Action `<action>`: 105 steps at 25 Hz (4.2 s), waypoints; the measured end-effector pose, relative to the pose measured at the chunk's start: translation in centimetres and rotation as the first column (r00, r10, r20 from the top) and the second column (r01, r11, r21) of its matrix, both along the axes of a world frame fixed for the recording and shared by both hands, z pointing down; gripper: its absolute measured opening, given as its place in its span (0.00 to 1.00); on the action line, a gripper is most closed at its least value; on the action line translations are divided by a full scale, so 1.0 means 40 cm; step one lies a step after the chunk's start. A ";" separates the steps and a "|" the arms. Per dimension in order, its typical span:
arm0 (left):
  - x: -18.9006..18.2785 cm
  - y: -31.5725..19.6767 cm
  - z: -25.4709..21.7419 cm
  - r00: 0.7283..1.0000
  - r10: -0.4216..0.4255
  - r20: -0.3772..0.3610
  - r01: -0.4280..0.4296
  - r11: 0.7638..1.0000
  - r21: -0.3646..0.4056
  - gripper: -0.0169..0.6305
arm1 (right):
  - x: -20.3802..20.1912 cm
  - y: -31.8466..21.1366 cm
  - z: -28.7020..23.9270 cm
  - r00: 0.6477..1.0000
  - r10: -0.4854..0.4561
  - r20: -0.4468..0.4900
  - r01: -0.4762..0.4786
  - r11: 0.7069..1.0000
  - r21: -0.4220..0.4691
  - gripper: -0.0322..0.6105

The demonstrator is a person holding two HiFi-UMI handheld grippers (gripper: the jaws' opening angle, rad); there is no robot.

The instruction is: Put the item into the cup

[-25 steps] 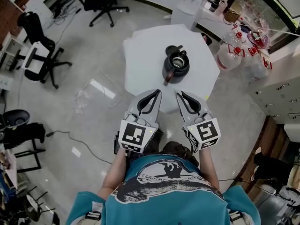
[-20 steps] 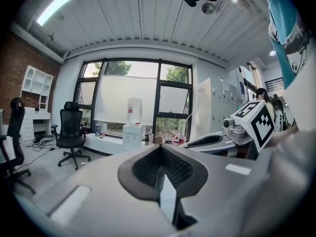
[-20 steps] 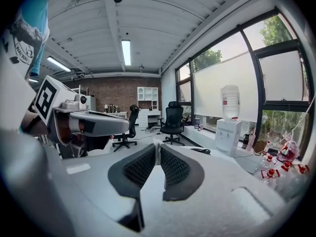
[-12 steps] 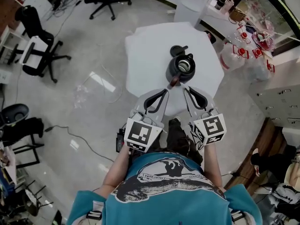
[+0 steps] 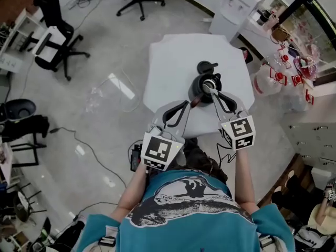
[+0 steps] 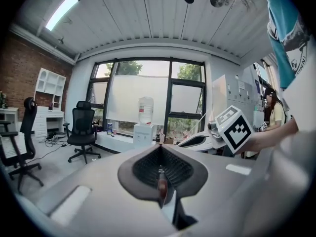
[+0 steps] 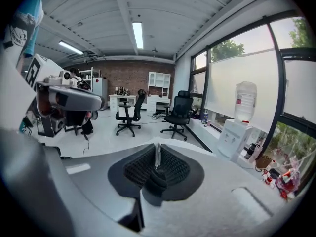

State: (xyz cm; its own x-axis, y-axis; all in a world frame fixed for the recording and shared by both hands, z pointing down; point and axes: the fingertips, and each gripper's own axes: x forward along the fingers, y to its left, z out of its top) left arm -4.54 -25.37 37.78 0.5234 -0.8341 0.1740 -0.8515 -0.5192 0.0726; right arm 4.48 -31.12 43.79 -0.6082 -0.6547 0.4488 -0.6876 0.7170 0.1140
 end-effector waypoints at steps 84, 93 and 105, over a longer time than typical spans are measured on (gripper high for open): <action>-0.024 0.254 0.060 0.999 0.042 -0.005 -0.042 0.996 -0.077 0.05 | -0.083 0.380 -0.036 0.949 0.045 0.312 -0.016 0.995 -0.094 0.16; 0.070 0.380 0.044 1.000 0.006 -0.013 -0.007 0.998 -0.067 0.05 | 0.003 0.491 -0.063 0.928 -0.027 0.371 0.056 0.996 -0.069 0.10; 0.101 0.503 0.059 0.995 -0.092 0.036 0.094 0.994 -0.053 0.05 | 0.082 0.613 -0.042 0.919 -0.095 0.383 0.131 0.989 -0.069 0.04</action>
